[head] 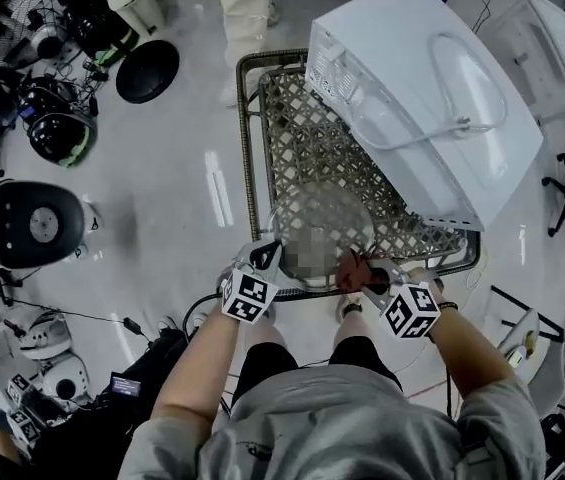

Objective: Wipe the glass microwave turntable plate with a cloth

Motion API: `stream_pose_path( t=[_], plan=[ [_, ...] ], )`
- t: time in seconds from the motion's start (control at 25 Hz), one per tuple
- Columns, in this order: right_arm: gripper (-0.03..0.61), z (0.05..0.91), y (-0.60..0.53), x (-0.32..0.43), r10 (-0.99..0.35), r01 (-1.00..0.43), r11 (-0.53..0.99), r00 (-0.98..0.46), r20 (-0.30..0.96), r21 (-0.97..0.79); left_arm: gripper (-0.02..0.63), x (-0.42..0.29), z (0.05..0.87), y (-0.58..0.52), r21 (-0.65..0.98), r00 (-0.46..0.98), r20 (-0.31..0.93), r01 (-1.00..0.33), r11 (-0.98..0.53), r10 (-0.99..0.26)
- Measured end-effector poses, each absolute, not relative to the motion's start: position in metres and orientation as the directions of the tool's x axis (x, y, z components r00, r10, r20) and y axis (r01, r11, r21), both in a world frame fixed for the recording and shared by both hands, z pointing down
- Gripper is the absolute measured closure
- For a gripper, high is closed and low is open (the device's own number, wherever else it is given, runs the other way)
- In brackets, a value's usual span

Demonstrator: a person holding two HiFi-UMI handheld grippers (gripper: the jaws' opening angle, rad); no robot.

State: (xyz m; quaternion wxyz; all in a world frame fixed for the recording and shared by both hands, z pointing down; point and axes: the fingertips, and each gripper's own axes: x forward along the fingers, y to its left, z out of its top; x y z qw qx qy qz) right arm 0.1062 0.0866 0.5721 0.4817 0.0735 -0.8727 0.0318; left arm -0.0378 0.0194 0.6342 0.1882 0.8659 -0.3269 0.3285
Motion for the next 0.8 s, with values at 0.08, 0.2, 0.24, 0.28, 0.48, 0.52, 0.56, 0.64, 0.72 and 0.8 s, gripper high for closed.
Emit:
stream_pose_path(
  t=[0.08,0.2,0.24,0.28,0.48,0.52,0.56,0.64,0.72,0.8],
  plan=[
    [0.509,0.558,0.080,0.102,-0.118,-0.211,0.978,-0.556,0.823,-0.002,0.616,-0.038,0.637,0.018,0.098,0.552,0.706,-0.696,-0.712,-0.443],
    [0.509,0.536,0.074,0.099,-0.150,-0.266,0.964,-0.588,0.795,-0.015,0.615,-0.036,0.640,0.019,0.084,0.527,0.738,-0.692,-0.717,-0.422],
    [0.509,0.529,0.071,0.099,-0.160,-0.282,0.959,-0.597,0.786,-0.019,0.615,-0.036,0.640,0.019,0.085,0.521,0.748,-0.690,-0.719,-0.411],
    [0.509,0.523,0.069,0.099,-0.170,-0.300,0.953,-0.606,0.777,-0.026,0.615,-0.036,0.640,0.019,0.087,0.517,0.755,-0.688,-0.720,-0.403],
    [0.509,0.490,0.055,0.102,-0.234,-0.391,0.919,-0.637,0.735,-0.046,0.615,-0.033,0.632,0.019,0.077,0.498,0.778,-0.680,-0.729,-0.382],
    [0.509,0.484,0.052,0.102,-0.246,-0.406,0.913,-0.643,0.725,-0.049,0.615,-0.030,0.627,0.018,0.081,0.502,0.776,-0.680,-0.728,-0.382],
    [0.509,0.479,0.049,0.103,-0.258,-0.420,0.906,-0.648,0.716,-0.054,0.615,-0.028,0.619,0.017,0.087,0.510,0.770,-0.681,-0.728,-0.385],
    [0.509,0.466,0.044,0.108,-0.281,-0.448,0.892,-0.658,0.699,-0.063,0.615,-0.021,0.598,0.013,0.095,0.531,0.747,-0.681,-0.726,-0.400],
    [0.509,0.450,0.036,0.113,-0.304,-0.474,0.878,-0.668,0.679,-0.074,0.615,-0.019,0.572,0.007,0.099,0.549,0.718,-0.690,-0.717,-0.429],
    [0.509,0.434,0.027,0.117,-0.327,-0.497,0.864,-0.677,0.660,-0.081,0.615,-0.022,0.542,-0.002,0.105,0.562,0.683,-0.707,-0.699,-0.466]
  ],
)
